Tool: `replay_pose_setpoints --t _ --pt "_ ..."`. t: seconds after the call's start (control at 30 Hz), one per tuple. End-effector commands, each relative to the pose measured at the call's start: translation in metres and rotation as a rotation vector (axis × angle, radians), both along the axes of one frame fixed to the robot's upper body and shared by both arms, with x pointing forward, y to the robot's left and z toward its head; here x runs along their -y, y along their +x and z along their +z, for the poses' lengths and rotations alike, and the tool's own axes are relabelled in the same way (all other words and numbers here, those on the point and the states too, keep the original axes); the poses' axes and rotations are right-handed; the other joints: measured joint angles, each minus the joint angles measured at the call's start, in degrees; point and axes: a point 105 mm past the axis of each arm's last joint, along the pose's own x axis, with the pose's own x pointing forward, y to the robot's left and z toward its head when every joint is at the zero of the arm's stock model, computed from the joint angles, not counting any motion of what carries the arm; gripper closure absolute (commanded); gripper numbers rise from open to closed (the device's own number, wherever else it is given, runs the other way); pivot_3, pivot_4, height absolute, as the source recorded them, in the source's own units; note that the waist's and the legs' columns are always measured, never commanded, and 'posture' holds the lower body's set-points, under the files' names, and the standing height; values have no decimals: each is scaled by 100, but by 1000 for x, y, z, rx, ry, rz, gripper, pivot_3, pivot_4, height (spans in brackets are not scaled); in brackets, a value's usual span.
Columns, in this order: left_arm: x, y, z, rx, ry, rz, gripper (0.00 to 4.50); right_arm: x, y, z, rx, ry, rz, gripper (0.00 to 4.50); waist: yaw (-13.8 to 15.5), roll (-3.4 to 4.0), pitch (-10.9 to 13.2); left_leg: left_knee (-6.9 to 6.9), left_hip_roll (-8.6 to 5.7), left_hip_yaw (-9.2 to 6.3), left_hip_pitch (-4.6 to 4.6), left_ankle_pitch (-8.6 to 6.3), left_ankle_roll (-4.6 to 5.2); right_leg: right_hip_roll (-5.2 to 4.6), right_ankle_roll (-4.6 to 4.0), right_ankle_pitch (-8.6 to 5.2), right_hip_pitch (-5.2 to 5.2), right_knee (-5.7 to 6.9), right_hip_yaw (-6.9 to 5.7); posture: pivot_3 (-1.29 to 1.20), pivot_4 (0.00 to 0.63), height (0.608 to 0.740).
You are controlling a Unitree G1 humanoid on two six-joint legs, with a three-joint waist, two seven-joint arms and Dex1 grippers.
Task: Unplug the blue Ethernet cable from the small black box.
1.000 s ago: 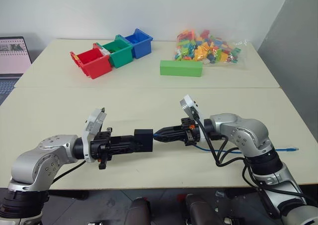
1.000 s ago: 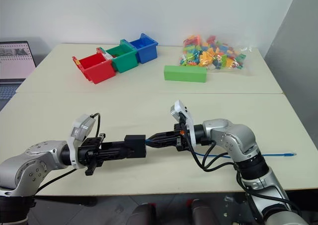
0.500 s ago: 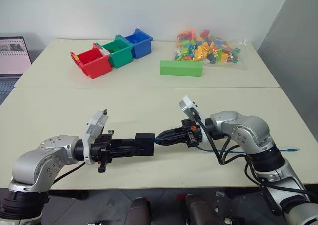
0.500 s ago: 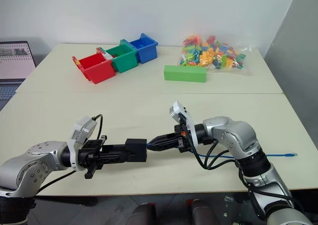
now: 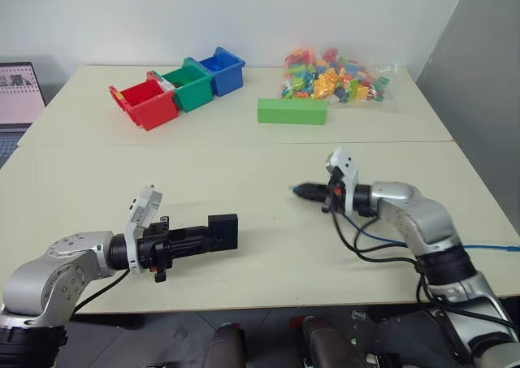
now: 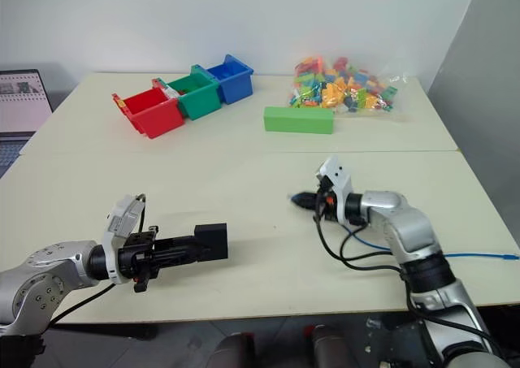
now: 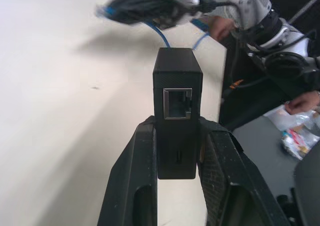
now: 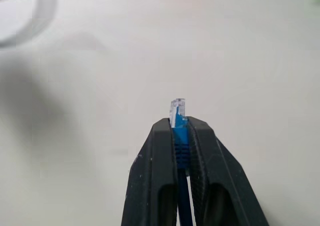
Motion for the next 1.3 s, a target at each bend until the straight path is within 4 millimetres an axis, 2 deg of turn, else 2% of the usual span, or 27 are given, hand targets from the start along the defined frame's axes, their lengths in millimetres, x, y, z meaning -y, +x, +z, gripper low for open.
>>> replay_pose_setpoints --t 0.03,0.07,0.13,0.17,0.23,0.27,0.37,0.5,0.53,0.6,0.67,0.7,0.77,0.83,1.03,1.13,1.2,1.23,1.3 --pt "0 7 6 49 12 36 3737 13 23 -4 126 -122 -143 4464 8 0 0 -2 0 1 -2 0 0 0 0 0 -1 -2 1 0 150 740" --pt "1 9 6 56 15 43 3737 13 26 -8 118 -126 -156 4464 16 0 0 -2 -1 1 -1 0 0 -1 -1 0 0 -2 0 0 150 740" --pt "1 13 7 70 31 58 3737 11 27 -12 111 -127 -158 3764 22 0 0 -4 -1 0 -3 0 0 -2 -2 1 0 -2 -1 0 150 740" --pt "1 16 8 82 32 70 3737 10 27 -13 107 -123 -157 3634 18 1 1 -5 -1 0 -3 0 0 -2 -2 1 0 -2 -1 0 150 740" --pt "0 26 10 103 23 126 3737 8 28 -10 104 -97 -157 3058 15 2 2 -6 -1 1 -3 0 0 -2 -3 2 0 -1 0 0 150 740" --pt "-1 32 12 115 15 151 3737 8 27 -7 104 -79 -152 2960 16 3 2 -6 -1 0 -3 0 0 -2 -3 2 0 -1 0 0 150 740" --pt "-1 52 17 185 8 247 3737 9 21 8 109 -21 -125 2258 28 8 5 -4 -3 -2 -2 0 0 -3 -2 2 1 3 -3 0 150 740" --pt "4 89 26 304 5 399 3737 8 1 32 142 25 -26 1343 83 9 6 0 -4 -3 -4 0 0 -4 -2 2 3 1 -6 0 150 740" --pt "4 103 26 347 23 462 3737 3 -8 42 149 59 19 1079 106 9 6 1 -4 -3 -4 0 0 -4 -3 3 3 1 -5 0 150 740" --pt "7 132 27 438 64 581 3737 -7 -25 62 160 121 92 1027 143 9 6 1 -5 -3 -5 0 0 -4 -28 18 4 1 -6 0 150 740" --pt "8 152 27 510 87 662 3737 -16 -35 73 170 150 119 1027 167 9 6 2 -8 -6 -5 1 0 -3 -29 18 5 6 -11 0 150 740" --pt "2 167 26 547 115 757 3737 -23 -38 79 177 175 122 1027 160 7 5 5 -5 -7 -6 1 0 1 -28 20 5 4 -9 0 150 740" --pt "-2 183 22 608 163 847 3737 -32 -45 86 179 207 126 1027 144 6 4 7 -7 -6 -6 1 0 -3 -28 20 7 5 -8 0 150 740" --pt "-5 194 11 617 208 909 3737 -43 -54 90 166 236 143 1027 127 5 4 6 -6 -5 -7 0 0 0 -27 21 5 3 -7 0 150 740" --pt "-13 201 -28 508 276 970 3737 -50 -65 87 140 230 148 1027 148 5 4 5 -10 -6 -23 0 0 -5 -27 21 2 -6 -13 0 150 740" --pt "-16 199 -38 476 284 968 3737 -49 -65 85 134 219 139 1027 154 3 3 8 -15 -8 -29 0 0 -8 -27 21 1 -6 -18 0 150 740" --pt "-20 197 -43 437 258 975 3028 -48 -65 85 133 213 135 1027 148 3 2 9 -15 -9 -26 1 0 -8 -25 21 2 -3 -18 0 150 740" --pt "-21 197 -45 418 237 976 2986 -48 -65 84 133 210 134 1027 139 3 2 8 -15 -8 -23 1 0 -8 -25 21 2 -1 -18 0 150 740" --pt "-21 195 -46 400 210 965 2386 -48 -65 83 132 205 134 1027 129 3 2 8 -13 -8 -20 1 0 -5 -25 21 2 1 -18 0 150 740"
